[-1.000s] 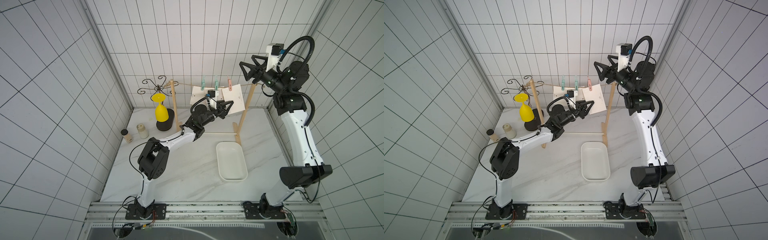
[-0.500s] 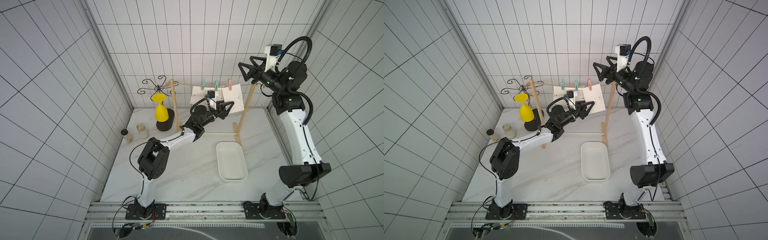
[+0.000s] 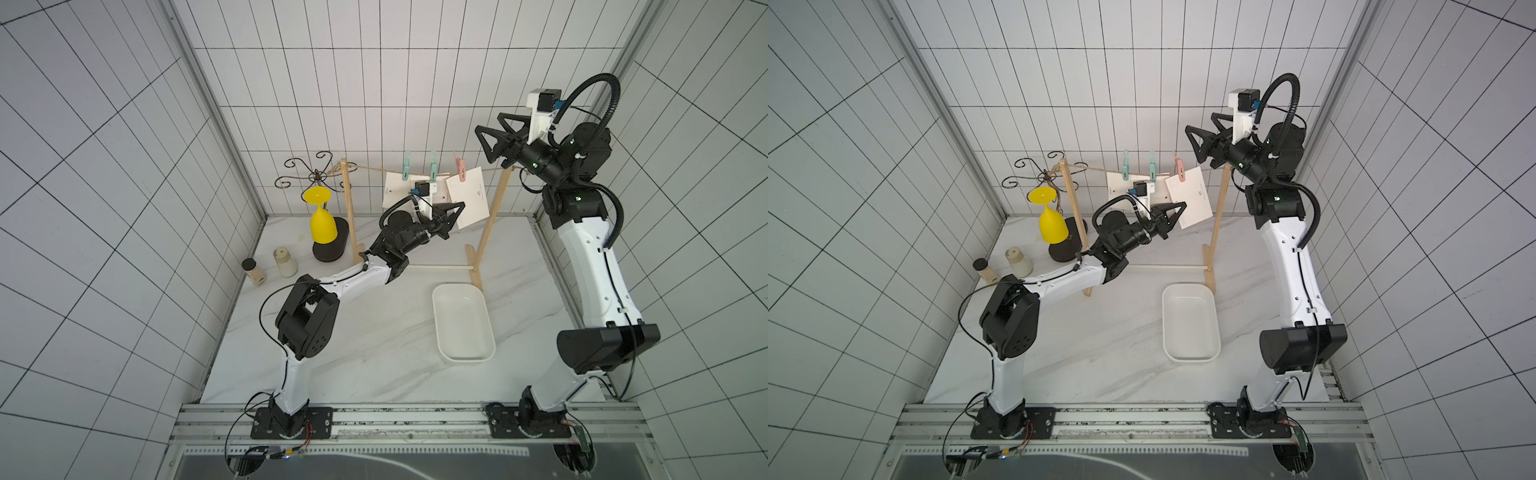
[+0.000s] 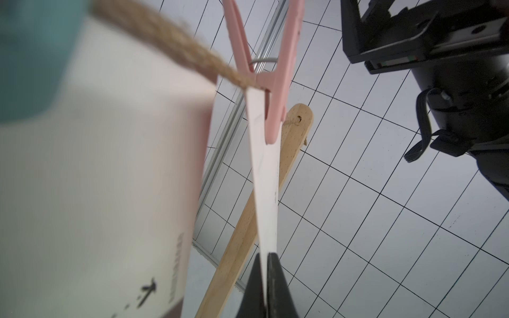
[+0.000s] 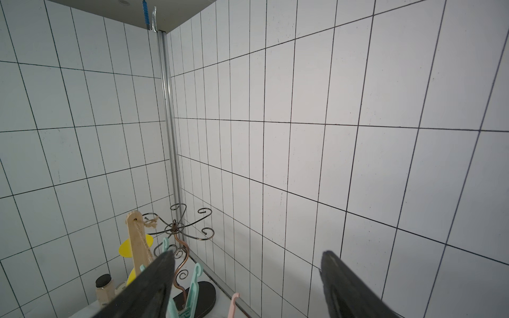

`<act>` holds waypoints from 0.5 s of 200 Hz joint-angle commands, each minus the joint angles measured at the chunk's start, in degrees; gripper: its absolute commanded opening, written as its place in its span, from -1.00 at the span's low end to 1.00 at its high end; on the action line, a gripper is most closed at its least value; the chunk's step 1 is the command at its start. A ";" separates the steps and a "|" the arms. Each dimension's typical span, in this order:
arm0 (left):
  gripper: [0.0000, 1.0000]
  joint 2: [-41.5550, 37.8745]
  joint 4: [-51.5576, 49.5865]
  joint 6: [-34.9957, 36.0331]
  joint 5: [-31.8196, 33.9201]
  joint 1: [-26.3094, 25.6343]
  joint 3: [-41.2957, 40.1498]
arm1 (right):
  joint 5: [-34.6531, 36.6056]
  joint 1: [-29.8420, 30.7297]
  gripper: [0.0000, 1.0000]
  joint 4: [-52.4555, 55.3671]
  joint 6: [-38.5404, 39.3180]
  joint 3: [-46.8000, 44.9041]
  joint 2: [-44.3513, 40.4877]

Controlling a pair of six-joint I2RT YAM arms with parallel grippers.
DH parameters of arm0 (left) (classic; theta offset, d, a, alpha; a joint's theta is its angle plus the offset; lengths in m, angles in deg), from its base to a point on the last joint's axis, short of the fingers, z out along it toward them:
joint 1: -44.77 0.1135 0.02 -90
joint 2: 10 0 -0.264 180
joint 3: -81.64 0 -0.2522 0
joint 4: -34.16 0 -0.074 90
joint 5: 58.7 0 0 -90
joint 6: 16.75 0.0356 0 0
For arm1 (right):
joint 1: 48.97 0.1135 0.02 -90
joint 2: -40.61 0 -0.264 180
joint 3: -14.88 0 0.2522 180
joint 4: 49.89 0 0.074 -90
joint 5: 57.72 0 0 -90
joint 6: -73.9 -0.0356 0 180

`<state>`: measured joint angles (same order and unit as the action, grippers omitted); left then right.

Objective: Remove the postcards from the strings
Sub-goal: Pinch the postcard on the clothesline.

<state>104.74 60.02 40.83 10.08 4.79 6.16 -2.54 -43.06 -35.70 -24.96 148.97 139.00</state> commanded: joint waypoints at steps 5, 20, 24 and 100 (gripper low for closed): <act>-1.00 0.37 2.13 -1.37 -1.95 1.43 -0.93 | -1.73 0.53 0.68 1.89 0.28 3.44 3.95; -1.00 0.05 2.13 -1.52 -3.13 2.31 -1.11 | -1.74 1.09 0.67 3.66 1.44 5.62 5.74; -1.00 -0.02 2.06 -1.46 -3.36 2.51 -1.11 | -1.66 1.29 0.67 4.07 1.75 6.32 6.19; -1.00 -0.34 0.99 -2.92 -7.94 4.94 -0.76 | -2.23 3.45 0.67 12.18 7.24 11.24 9.63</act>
<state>104.74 60.22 39.12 4.23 9.24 5.57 -3.40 -40.20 -26.24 -21.01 155.99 149.47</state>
